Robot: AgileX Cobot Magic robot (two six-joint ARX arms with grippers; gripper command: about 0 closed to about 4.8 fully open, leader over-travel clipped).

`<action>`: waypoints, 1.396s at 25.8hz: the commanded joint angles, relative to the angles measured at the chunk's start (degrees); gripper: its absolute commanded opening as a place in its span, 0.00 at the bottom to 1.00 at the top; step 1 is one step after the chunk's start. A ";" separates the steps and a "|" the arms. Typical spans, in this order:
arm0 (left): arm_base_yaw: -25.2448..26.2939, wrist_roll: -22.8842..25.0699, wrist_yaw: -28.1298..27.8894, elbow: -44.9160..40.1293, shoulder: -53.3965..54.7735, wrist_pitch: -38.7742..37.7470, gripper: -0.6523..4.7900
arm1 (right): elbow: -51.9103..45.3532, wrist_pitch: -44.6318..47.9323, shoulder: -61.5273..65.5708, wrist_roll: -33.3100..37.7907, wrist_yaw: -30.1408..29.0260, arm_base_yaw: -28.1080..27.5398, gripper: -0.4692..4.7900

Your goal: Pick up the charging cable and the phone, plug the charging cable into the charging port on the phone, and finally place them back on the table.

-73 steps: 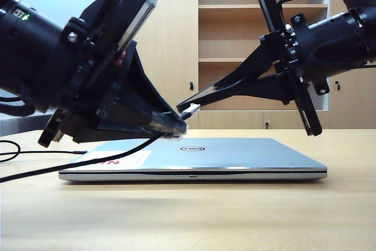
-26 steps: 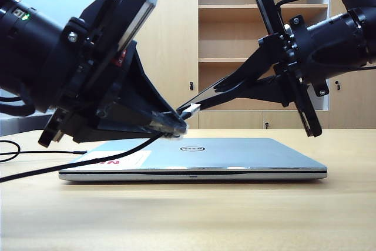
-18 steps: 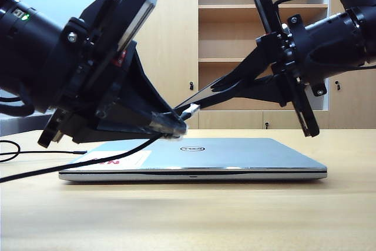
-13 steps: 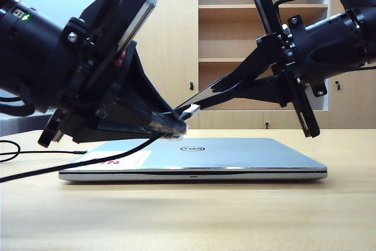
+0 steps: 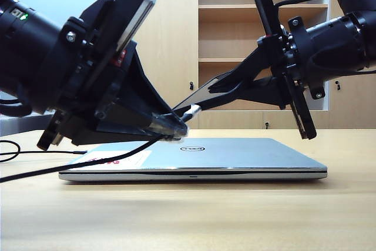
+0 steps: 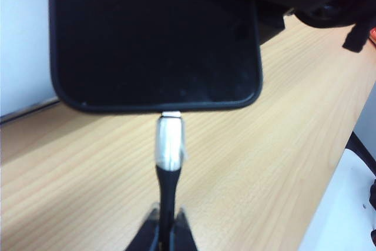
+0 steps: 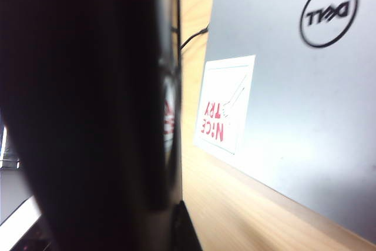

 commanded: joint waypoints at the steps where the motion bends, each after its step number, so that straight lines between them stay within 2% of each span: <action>1: 0.13 -0.15 -0.57 0.42 -0.17 3.10 0.11 | 0.11 1.51 -0.33 -0.63 -2.34 0.33 0.08; 15: 0.13 0.04 -0.57 0.42 -0.17 3.67 0.12 | 0.11 0.22 -0.35 -0.46 -2.25 0.33 0.08; 17: 0.13 0.07 -0.55 0.42 -0.17 3.67 0.24 | 0.11 0.24 -0.35 -0.74 -1.97 0.33 0.08; 20: 0.13 0.09 -0.55 0.42 -0.17 3.69 0.59 | 0.13 0.22 -0.39 -1.77 -1.27 0.31 0.08; 21: 0.13 0.15 -0.57 0.42 -0.17 3.69 0.63 | 0.13 0.22 -0.39 -1.90 -1.14 0.31 0.08; 24: 0.13 0.52 -0.57 0.46 -0.37 3.72 0.64 | 0.17 0.15 -0.39 -2.99 -0.85 0.15 0.08; 30: 0.17 1.18 -0.55 0.59 -2.47 3.74 0.61 | 0.17 -2.23 -0.50 -3.43 -0.85 -2.16 0.08; 32: 0.33 2.05 -0.57 0.61 -3.58 3.69 0.49 | 0.17 -3.63 -0.81 -3.45 -1.03 -4.26 0.08; 34: 0.90 2.54 -0.57 0.96 -4.94 3.15 0.26 | 0.20 -4.63 -1.36 -3.76 -1.09 -6.49 0.08; 36: 1.79 3.06 -0.57 1.84 -5.97 1.92 0.10 | 0.26 -4.87 -1.99 -3.87 -2.16 -8.85 0.08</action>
